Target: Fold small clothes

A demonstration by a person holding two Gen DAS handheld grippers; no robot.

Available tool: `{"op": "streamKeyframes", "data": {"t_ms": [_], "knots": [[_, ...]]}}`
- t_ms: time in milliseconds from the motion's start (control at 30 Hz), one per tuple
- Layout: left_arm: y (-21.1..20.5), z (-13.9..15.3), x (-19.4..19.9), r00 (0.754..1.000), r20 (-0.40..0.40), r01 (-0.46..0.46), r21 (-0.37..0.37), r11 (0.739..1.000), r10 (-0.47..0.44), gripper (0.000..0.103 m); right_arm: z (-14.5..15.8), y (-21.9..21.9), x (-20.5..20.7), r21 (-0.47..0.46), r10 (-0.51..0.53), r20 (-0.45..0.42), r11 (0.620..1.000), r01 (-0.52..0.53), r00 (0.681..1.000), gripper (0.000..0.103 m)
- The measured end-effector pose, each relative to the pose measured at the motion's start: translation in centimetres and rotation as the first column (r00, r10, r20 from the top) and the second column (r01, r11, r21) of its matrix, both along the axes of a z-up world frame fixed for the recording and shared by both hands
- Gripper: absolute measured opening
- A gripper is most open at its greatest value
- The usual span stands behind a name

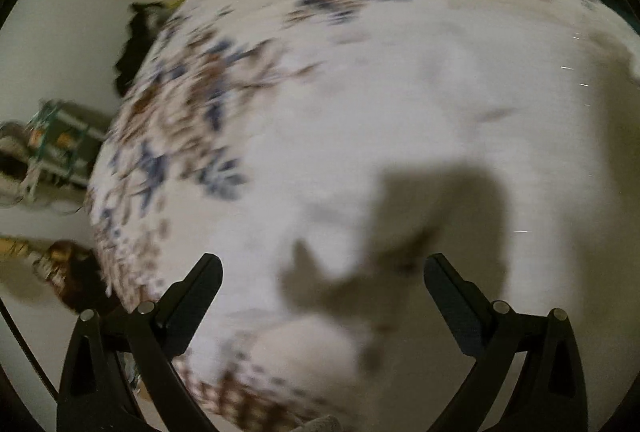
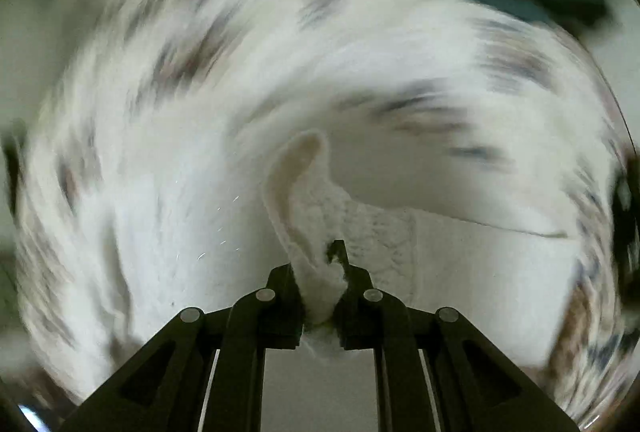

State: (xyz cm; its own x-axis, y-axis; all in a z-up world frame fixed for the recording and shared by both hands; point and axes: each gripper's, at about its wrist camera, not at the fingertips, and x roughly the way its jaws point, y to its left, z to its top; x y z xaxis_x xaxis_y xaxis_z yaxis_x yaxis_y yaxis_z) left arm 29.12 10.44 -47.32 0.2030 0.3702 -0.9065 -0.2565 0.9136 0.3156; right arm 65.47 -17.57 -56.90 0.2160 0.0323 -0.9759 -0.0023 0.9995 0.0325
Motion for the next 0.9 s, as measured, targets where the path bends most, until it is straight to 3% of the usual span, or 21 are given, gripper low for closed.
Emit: {"op": "streamKeyframes", "data": {"t_ms": [100, 200, 300, 367, 433, 467, 500, 567, 633, 733, 900], "knots": [[3.8, -0.4, -1.3, 0.998, -0.01, -0.064, 0.023, 0.998, 0.064, 0.103, -3.1, 10.9, -0.1, -0.045, 0.185, -0.014, 0.982, -0.185, 0.983, 0.012], [6.9, -0.8, -2.4, 0.994, -0.02, -0.108, 0.024, 0.994, 0.109, 0.103, -4.4, 20.1, -1.9, -0.094, 0.342, -0.024, 0.935, -0.343, 0.939, 0.012], [8.4, -1.2, -2.8, 0.991, -0.029, -0.131, 0.014, 0.991, 0.131, 0.103, -6.1, 23.9, -3.3, -0.166, 0.393, -0.037, 0.904, -0.393, 0.919, 0.012], [9.6, -1.3, -3.1, 0.988, -0.032, -0.153, -0.006, 0.988, 0.153, 0.103, -7.1, 23.3, -3.7, -0.157, 0.376, -0.067, 0.911, -0.382, 0.924, 0.014], [11.1, -1.3, -3.6, 0.982, -0.041, -0.188, -0.051, 0.981, 0.186, 0.103, -6.5, 22.0, -3.8, -0.07, 0.364, -0.078, 0.927, -0.369, 0.928, 0.018], [12.1, -1.3, -3.9, 0.977, -0.047, -0.214, -0.1, 0.972, 0.21, 0.103, -5.3, 20.8, -3.9, -0.003, 0.358, -0.088, 0.933, -0.359, 0.93, 0.027], [12.9, -1.2, -4.3, 0.972, -0.046, -0.234, -0.137, 0.962, 0.23, 0.103, -4.7, 19.7, -3.9, 0.064, 0.342, -0.092, 0.939, -0.338, 0.935, 0.042], [15.3, -1.0, -5.7, 0.955, -0.05, -0.295, -0.23, 0.927, 0.292, 0.103, -3.2, 15.8, -4.9, 0.231, 0.262, -0.091, 0.944, -0.235, 0.961, 0.065], [17.9, -1.2, -7.6, 0.932, -0.059, -0.356, -0.339, 0.871, 0.358, 0.103, -2.3, 11.5, -6.5, 0.337, 0.167, -0.115, 0.934, -0.119, 0.979, 0.066], [20.0, -2.6, -9.2, 0.906, -0.079, -0.407, -0.43, 0.806, 0.416, 0.103, -2.8, 6.1, -8.3, 0.408, 0.045, -0.186, 0.912, 0.036, 0.981, 0.066], [20.0, -8.5, -9.4, 0.898, -0.21, -0.434, -0.555, 0.71, 0.386, 0.099, -5.7, -0.9, -13.1, 0.356, -0.125, -0.311, 0.904, 0.238, 0.942, 0.066]]}}
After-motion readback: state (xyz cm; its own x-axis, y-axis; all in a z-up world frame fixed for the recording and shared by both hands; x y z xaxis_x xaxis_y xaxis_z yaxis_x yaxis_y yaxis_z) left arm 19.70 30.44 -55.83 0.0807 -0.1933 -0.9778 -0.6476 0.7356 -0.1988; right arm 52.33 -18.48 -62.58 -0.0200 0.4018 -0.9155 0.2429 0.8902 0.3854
